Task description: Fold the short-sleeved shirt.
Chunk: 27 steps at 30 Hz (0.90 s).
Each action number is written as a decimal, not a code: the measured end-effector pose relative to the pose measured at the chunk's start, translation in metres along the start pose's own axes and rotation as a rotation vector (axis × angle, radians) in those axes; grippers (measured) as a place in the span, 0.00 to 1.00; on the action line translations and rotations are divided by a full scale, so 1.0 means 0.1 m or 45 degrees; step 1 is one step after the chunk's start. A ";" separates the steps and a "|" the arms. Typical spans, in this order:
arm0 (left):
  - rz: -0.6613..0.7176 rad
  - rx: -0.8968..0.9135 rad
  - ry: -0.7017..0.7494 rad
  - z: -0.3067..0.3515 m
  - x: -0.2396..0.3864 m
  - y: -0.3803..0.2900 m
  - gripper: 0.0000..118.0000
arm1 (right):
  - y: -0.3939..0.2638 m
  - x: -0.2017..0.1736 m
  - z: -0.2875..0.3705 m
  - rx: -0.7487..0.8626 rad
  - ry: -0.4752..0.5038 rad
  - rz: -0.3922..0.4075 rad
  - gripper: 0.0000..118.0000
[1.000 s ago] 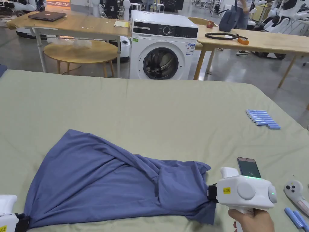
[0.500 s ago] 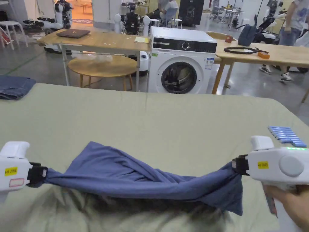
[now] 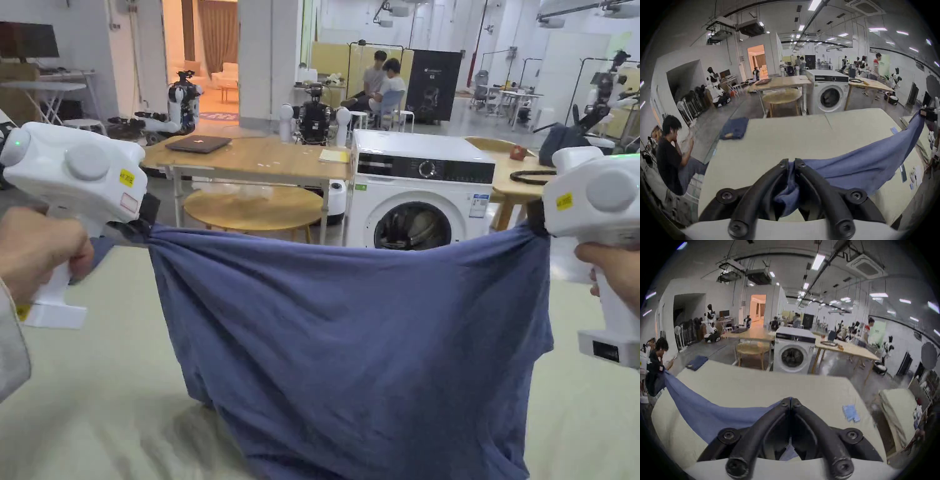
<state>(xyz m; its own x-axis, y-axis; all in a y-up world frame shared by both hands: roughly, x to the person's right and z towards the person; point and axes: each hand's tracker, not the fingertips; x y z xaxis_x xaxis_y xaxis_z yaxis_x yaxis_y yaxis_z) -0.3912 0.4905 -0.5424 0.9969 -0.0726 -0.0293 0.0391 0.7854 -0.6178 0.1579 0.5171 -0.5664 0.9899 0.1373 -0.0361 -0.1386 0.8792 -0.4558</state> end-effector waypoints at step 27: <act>0.285 0.193 -0.037 -0.60 -0.26 1.36 0.00 | 1.54 -0.14 -0.83 0.200 -0.131 -0.059 0.00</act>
<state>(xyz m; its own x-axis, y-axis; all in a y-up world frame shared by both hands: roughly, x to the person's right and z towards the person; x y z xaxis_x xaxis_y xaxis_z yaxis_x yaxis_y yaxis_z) -0.4156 0.5618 -0.6729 0.9834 0.1289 -0.1278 -0.1747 0.8633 -0.4734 0.1250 0.6123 -0.7099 0.9881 0.1336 0.0767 -0.1037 0.9451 -0.3098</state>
